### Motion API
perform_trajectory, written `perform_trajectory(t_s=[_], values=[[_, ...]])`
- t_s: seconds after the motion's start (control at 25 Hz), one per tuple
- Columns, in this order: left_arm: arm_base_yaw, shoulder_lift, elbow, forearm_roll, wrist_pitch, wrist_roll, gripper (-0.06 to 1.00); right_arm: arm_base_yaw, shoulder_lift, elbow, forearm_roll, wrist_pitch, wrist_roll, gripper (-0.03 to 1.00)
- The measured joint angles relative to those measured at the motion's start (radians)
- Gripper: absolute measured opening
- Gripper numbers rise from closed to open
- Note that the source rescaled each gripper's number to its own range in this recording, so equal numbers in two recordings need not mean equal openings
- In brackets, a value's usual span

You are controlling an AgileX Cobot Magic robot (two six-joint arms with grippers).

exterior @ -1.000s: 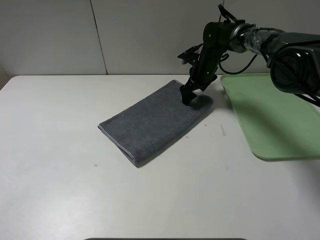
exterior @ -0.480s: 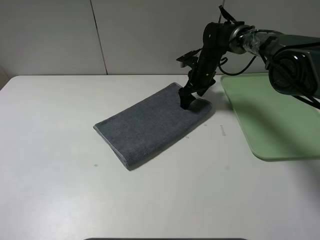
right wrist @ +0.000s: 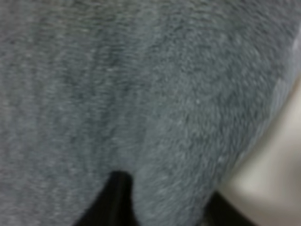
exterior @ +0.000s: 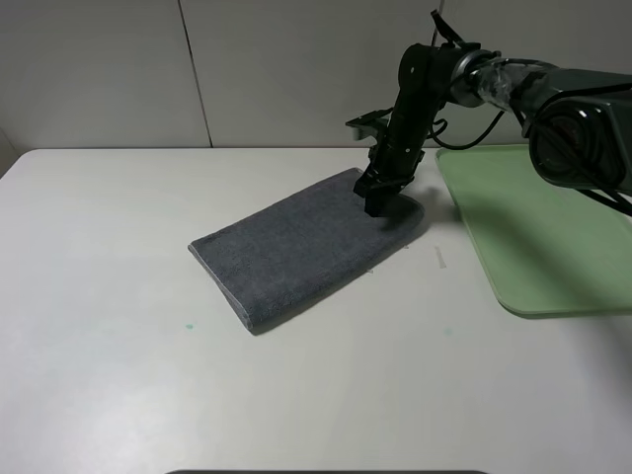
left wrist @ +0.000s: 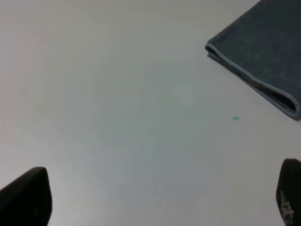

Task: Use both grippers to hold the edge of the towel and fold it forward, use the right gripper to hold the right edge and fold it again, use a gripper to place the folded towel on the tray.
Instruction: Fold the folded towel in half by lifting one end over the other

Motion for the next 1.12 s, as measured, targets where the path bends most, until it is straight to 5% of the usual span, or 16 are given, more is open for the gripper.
perform_trajectory(t_s=[0.12, 0.68, 1.12], values=[[0.000, 0.000, 0.000, 0.000, 0.000, 0.000, 0.94, 0.003, -0.002, 0.000, 0.004, 0.006, 0.004, 0.08], [0.000, 0.000, 0.000, 0.000, 0.000, 0.000, 0.94, 0.003, -0.008, 0.005, -0.002, 0.008, 0.025, 0.08], [0.000, 0.000, 0.000, 0.000, 0.000, 0.000, 0.94, 0.005, -0.089, 0.012, -0.136, 0.022, 0.063, 0.08]])
